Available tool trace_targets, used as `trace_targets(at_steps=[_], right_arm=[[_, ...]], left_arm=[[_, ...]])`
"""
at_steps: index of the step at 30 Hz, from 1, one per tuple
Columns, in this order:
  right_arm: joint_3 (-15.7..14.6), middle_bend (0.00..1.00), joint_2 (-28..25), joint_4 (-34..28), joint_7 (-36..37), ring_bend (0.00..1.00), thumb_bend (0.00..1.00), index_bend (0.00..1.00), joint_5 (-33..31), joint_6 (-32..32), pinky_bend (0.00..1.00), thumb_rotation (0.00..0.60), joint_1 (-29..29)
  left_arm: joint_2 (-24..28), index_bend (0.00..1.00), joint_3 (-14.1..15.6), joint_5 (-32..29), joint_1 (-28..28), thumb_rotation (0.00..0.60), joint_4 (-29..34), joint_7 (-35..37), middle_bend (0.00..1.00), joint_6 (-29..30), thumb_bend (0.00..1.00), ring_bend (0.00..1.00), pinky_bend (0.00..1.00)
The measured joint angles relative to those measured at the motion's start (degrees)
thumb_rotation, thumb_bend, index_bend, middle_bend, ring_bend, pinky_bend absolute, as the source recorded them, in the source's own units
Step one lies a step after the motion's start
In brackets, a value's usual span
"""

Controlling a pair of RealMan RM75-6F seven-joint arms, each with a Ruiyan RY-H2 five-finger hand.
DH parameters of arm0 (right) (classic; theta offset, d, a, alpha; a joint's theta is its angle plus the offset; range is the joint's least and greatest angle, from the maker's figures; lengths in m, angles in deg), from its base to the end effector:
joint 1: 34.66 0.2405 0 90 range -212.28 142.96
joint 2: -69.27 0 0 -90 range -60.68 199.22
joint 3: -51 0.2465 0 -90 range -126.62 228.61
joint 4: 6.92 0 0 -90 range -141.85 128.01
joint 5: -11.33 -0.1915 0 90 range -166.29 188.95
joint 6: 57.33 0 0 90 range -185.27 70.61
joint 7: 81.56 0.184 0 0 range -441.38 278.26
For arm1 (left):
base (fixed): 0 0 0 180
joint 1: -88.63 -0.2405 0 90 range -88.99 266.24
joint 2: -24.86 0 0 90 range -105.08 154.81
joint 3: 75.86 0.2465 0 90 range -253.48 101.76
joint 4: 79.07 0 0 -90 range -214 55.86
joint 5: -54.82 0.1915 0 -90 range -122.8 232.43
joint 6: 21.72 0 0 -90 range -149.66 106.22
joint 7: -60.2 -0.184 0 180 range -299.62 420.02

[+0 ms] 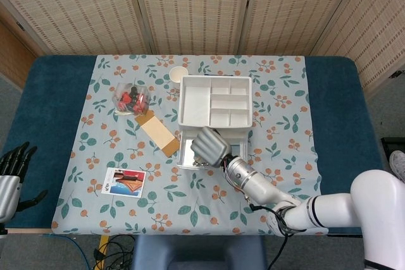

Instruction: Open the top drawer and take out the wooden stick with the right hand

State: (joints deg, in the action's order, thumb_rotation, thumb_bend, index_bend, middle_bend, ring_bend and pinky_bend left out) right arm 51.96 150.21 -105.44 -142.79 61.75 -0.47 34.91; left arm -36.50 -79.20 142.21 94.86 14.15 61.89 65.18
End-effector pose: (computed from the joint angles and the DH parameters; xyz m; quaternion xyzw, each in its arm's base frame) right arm -0.0041 -0.3656 -0.0098 0.8748 0.0097 0.2394 0.4210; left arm -0.2821 0.2269 0.1900 -0.5986 -0.3617 -0.4129 0.5834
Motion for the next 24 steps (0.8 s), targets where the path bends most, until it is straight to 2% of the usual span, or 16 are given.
trace_targets(at_steps=[7, 13, 19, 24], right_arm=[[1.50, 0.94, -2.13, -3.30, 2.26, 1.00, 0.43, 0.59, 4.88, 4.25, 1.00, 0.600, -1.73], [2.26, 0.94, -6.47, -8.38, 5.88, 1.00, 0.43, 0.59, 10.29, 10.22, 1.00, 0.600, -5.89], [0.86, 0.94, -11.88, -12.60, 13.93, 1.00, 0.43, 0.60, 15.84, 15.77, 1.00, 0.600, -13.01], [-1.95, 0.94, -16.19, -13.54, 24.52, 1.00, 0.44, 0.60, 20.98, 19.04, 1.00, 0.600, -19.84]], left_arm=[[0.07, 0.03, -0.07, 0.34, 0.10, 0.600, 0.23, -0.10, 0.00, 0.16, 0.16, 0.00, 0.07], [0.11, 0.03, -0.08, 0.72, 0.31, 0.600, 0.43, -0.20, 0.00, 0.11, 0.16, 0.00, 0.07], [0.01, 0.03, -0.13, 0.96, 0.68, 0.600, 0.70, -0.61, 0.00, -0.21, 0.16, 0.00, 0.07], [-0.18, 0.03, -0.22, 1.14, 1.17, 0.600, 1.34, -1.65, 0.00, -0.65, 0.16, 0.00, 0.07]])
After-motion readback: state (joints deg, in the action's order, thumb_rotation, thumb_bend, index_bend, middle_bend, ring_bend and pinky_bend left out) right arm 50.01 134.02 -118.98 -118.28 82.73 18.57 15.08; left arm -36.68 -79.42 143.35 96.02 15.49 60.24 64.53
